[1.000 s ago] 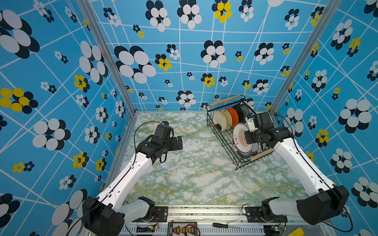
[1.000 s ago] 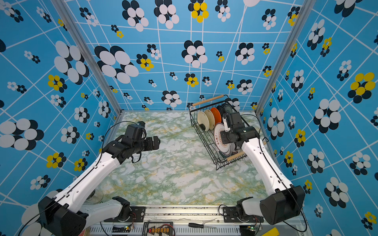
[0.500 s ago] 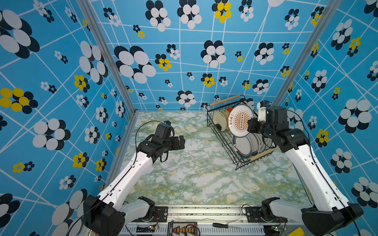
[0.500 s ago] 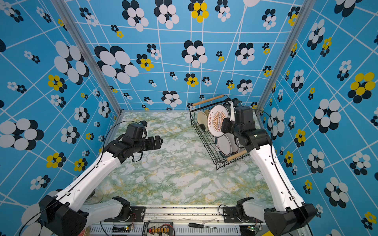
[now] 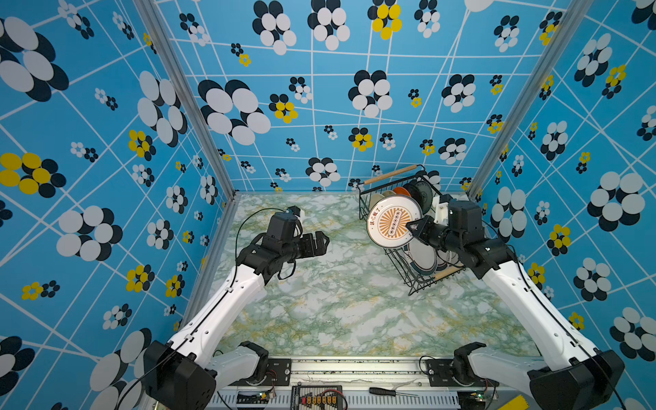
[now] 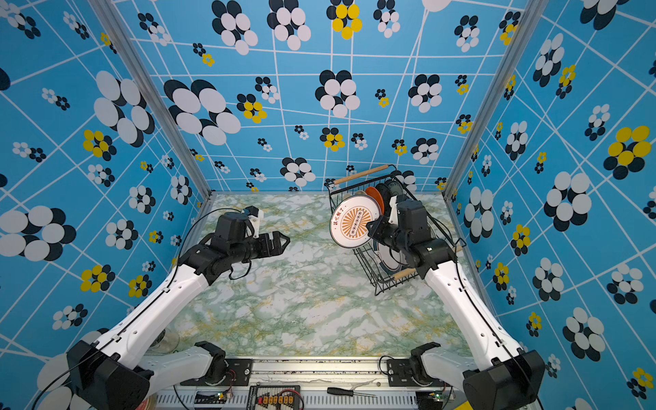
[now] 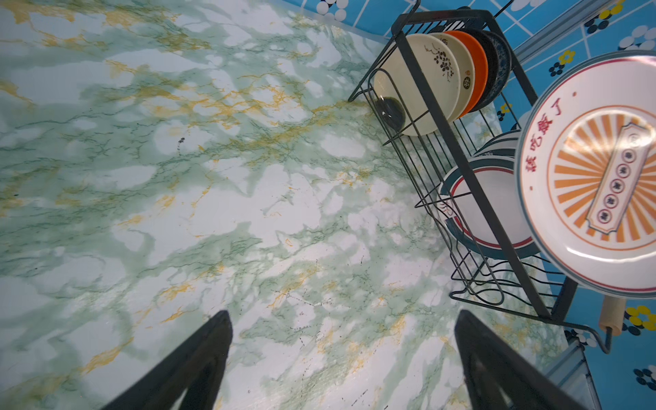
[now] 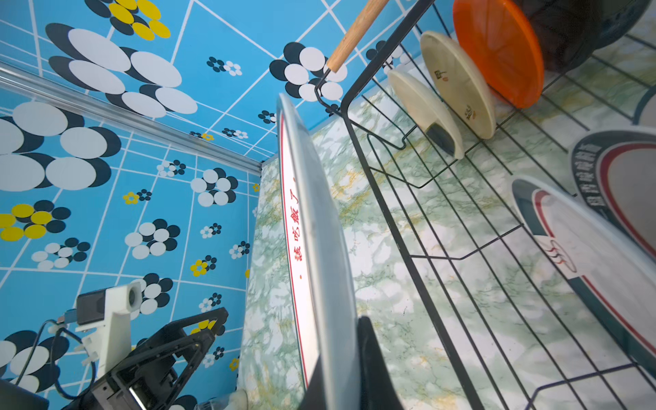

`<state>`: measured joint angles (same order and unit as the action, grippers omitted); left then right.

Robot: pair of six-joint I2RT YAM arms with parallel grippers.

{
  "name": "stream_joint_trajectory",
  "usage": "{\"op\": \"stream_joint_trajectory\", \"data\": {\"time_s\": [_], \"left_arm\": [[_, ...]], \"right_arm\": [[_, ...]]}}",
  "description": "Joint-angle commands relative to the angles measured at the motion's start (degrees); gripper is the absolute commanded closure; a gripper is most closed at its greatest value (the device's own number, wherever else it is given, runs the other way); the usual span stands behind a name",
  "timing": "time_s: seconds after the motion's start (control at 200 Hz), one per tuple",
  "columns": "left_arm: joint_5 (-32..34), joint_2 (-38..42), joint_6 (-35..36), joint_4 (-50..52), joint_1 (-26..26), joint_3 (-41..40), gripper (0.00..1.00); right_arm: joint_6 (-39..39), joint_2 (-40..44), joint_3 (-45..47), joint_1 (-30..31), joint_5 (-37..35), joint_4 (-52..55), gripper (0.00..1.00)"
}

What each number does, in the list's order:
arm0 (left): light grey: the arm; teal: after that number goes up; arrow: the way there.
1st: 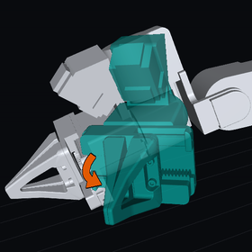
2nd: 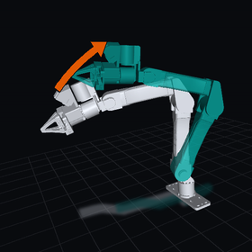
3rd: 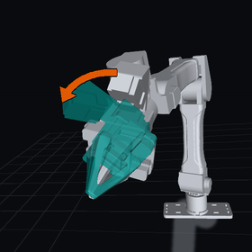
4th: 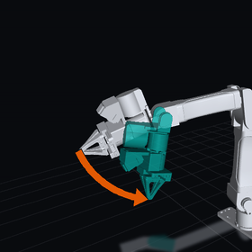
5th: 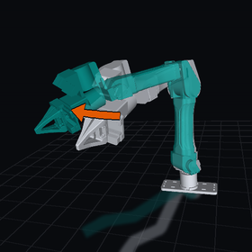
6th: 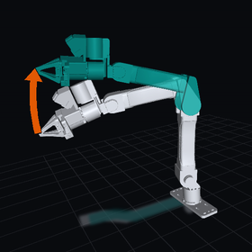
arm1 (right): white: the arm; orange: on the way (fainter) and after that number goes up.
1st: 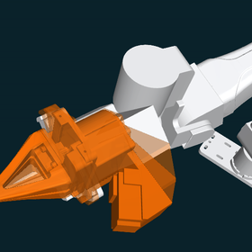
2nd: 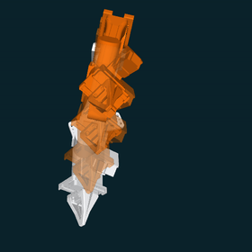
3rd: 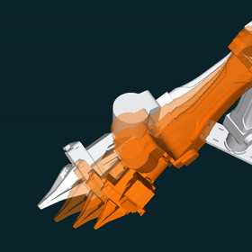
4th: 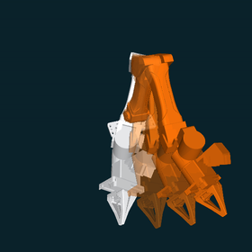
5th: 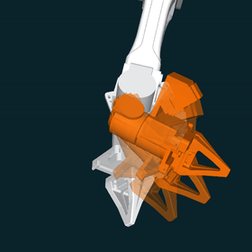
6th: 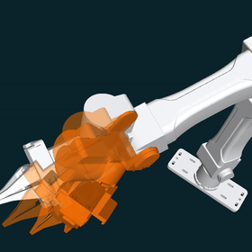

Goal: Unload the plates from the dish rack
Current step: Pick up the plate from the dish rack, then place a plate at the center of the table.

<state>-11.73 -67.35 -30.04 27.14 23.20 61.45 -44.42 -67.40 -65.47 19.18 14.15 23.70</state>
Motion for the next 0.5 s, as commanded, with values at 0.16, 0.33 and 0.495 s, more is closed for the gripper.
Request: {"op": "stream_joint_trajectory", "data": {"time_s": [0.16, 0.33, 0.495], "left_arm": [[-7.9, 1.9, -2.6, -4.7, -1.0, -1.3, 0.02], [-11.5, 1.7, -3.8, -8.6, -1.6, -3.4, 0.04], [-13.4, -0.5, -5.7, -12.2, -2.9, -5.1, 0.06]], "right_arm": [[-4.9, -4.2, 0.6, 4.1, 6.4, -10.0, 1.0], [-7.5, -7.3, 0.8, 5.2, 9.0, -14.0, 1.0], [-10.5, -10.1, 1.1, 6.8, 11.5, -17.8, 1.0]]}}
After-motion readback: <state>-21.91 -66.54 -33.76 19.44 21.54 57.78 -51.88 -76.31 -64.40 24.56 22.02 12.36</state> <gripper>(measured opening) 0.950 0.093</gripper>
